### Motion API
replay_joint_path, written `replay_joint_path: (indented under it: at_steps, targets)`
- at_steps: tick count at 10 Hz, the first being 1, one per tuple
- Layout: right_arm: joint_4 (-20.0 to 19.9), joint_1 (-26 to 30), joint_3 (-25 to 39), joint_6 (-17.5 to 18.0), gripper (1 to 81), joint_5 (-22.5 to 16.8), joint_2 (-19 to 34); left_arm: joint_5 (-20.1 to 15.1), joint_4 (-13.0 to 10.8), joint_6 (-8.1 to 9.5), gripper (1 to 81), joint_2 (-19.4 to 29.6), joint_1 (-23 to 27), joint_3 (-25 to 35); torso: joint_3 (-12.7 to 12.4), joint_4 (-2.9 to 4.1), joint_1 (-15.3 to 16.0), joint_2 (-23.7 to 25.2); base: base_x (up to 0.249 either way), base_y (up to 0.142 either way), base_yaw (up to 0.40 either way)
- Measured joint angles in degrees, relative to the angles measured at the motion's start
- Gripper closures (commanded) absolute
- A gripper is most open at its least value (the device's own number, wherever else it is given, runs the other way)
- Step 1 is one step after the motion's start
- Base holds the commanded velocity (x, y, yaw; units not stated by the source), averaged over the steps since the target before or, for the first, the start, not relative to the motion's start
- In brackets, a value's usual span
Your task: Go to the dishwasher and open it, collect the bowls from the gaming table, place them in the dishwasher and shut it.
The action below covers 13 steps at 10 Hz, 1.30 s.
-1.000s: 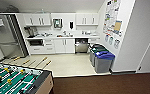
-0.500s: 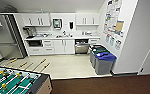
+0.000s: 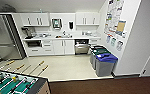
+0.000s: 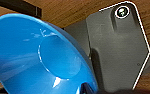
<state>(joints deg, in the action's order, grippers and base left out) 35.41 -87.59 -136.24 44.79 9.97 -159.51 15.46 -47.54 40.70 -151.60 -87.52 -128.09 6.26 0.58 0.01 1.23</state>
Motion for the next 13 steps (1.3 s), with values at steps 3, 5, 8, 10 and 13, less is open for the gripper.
replay_joint_path:
  at_steps: [3, 5, 8, 10, 13]
  targets:
    - [0.00, -0.01, 0.00, 0.00, 81.1, -0.02, 0.00, 0.00, 0.00, 0.00, 81.1, 0.00, 0.00, 0.00, 0.00, 0.00, 0.00, 0.00, 0.144, 0.000, 0.000]
    - [0.00, -0.01, 0.00, 0.00, 81.1, 0.00, 0.00, 0.00, 0.02, 0.00, 81.1, 0.02, 0.00, 0.00, 0.00, 0.00, 0.00, 0.00, 0.144, 0.000, 0.000]
    - [0.00, 0.00, 0.00, 0.00, 81.1, 0.00, 0.00, 0.00, 0.02, 0.00, 81.1, 0.02, 0.01, 0.00, 0.00, 0.00, 0.00, 0.00, 0.144, 0.000, 0.000]
    - [0.00, -0.01, 0.00, 0.00, 81.1, -0.02, -0.02, 0.00, 0.02, 0.00, 81.1, 0.04, 0.00, 0.00, 0.00, 0.00, -0.01, 0.00, 0.144, 0.000, 0.000]
    - [0.00, 0.05, 0.00, -0.02, 81.1, -0.13, 0.04, 0.00, 0.05, 0.00, 81.1, 0.06, 0.01, -0.02, 0.02, 0.00, 0.02, -0.02, 0.144, 0.000, 0.000]
